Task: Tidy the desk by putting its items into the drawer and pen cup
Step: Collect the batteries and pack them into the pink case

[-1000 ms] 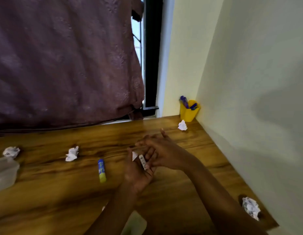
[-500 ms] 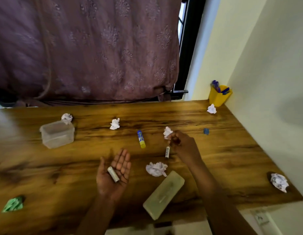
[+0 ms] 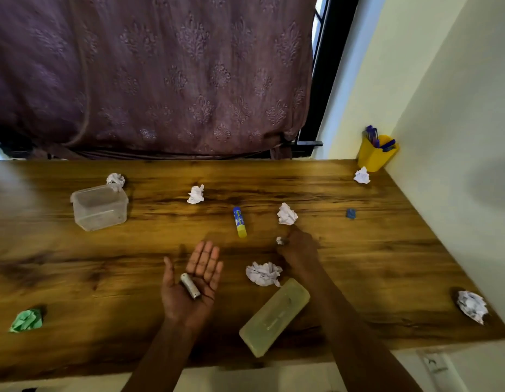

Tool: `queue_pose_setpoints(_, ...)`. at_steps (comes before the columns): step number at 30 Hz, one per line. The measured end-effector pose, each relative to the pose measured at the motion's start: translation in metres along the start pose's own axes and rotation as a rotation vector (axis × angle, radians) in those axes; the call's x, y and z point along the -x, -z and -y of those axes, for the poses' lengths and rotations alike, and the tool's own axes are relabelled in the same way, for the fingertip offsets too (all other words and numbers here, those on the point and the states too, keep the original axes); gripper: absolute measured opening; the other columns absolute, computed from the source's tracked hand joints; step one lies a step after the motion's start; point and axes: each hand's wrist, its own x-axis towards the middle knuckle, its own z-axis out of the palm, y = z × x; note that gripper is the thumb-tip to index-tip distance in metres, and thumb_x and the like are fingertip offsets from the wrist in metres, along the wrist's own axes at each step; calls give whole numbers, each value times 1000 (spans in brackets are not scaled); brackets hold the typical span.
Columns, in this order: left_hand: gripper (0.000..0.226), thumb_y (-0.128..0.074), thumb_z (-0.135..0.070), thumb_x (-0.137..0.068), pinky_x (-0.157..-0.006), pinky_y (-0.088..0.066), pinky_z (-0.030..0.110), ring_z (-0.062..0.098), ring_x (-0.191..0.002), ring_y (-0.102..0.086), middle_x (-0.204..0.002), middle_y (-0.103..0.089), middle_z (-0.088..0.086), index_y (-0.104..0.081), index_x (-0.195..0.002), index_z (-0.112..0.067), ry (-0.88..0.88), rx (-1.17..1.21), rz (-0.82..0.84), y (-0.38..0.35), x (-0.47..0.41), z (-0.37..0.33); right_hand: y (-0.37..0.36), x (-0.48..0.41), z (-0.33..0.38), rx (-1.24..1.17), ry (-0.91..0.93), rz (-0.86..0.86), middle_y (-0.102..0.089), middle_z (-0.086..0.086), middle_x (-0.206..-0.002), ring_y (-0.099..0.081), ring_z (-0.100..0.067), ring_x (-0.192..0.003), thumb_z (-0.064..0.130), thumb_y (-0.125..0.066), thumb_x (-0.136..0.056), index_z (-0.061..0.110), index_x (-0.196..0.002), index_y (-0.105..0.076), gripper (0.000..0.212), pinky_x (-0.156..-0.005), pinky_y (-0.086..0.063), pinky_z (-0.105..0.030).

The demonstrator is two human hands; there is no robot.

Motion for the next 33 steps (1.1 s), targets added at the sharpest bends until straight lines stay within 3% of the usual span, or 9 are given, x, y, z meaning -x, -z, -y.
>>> queue_pose_setpoints(3, 78, -11, -69, -91, -119, 4, 37, 16, -145, 5, -154, 0, 4, -2, -145, -14, 29, 59, 1, -5, -7, 7, 25, 20, 20, -299, 82, -28, -66, 4, -91, -62, -9, -80, 17, -73, -79, 14, -98, -63, 22, -67, -47, -19)
queue_pose_setpoints(6, 82, -19, -70, -89, -120, -1, 39, 19, -146, -8, -156, -15, 6, -14, -147, -12, 59, 99, -54, -13, -11, 15, 42, 50, 61, -409, 251, 63, -66, 10, -88, -61, 1, -79, 18, -74, -79, 18, -97, -66, 19, -66, -45, -11)
queue_pose_setpoints(10, 82, -22, -74, -87, -114, -18, 22, 17, -142, -29, -152, -33, 5, -23, -146, -17, -18, 39, -118, -33, -17, 7, 27, 83, 105, -187, 417, 182, -70, 6, -93, -62, -4, -80, 19, -69, -81, 19, -97, -66, 16, -68, -46, -12)
queue_pose_setpoints(12, 89, -26, -78, -83, -117, -17, 33, 21, -142, -27, -151, -35, 7, -40, -142, -14, 25, 167, -175, -28, -19, 9, 10, 91, 115, -59, 480, 127, -70, 3, -96, -64, -11, -89, 25, -66, -83, 18, -97, -64, 16, -77, -48, -23)
queue_pose_setpoints(14, 92, -25, -78, -84, -119, 0, 41, 24, -146, -9, -157, -13, 7, -22, -148, -12, -48, 206, -16, -34, -16, 8, -5, 95, 120, 7, 514, 89, -69, -1, -102, -63, -17, -96, 29, -63, -86, 16, -101, -62, 20, -81, -47, -29)
queue_pose_setpoints(16, 92, -23, -76, -85, -117, 14, 40, 22, -145, 6, -156, 2, 5, -7, -149, -12, -116, 143, 5, -34, -14, 6, -14, 99, 123, 17, 545, 91, -68, -1, -108, -62, -19, -100, 31, -62, -87, 16, -107, -61, 25, -82, -46, -30)
queue_pose_setpoints(19, 91, -23, -73, -87, -114, 20, 39, 22, -145, 8, -156, 5, 6, -11, -150, -10, -172, 147, 49, -24, -16, 1, -21, 106, 126, 14, 593, 167, -62, 1, -121, -58, -16, -111, 36, -65, -84, 17, -119, -57, 40, -87, -43, -28)
queue_pose_setpoints(28, 75, -16, -63, -95, -118, 3, 40, 24, -146, -2, -158, -6, 6, -11, -150, -13, -183, 193, -78, -10, -8, -15, -29, 103, 142, 25, 741, 254, -56, 5, -129, -51, -11, -118, 29, -64, -86, 21, -123, -55, 38, -89, -37, -20)
queue_pose_setpoints(33, 59, -13, -45, -101, -120, 0, 38, 21, -146, -6, -157, -11, 6, -13, -149, -12, -243, 187, -167, 0, -3, -18, -33, 92, 149, 57, 792, 317, -54, 8, -130, -48, -10, -120, 27, -65, -85, 24, -122, -55, 39, -94, -37, -20)
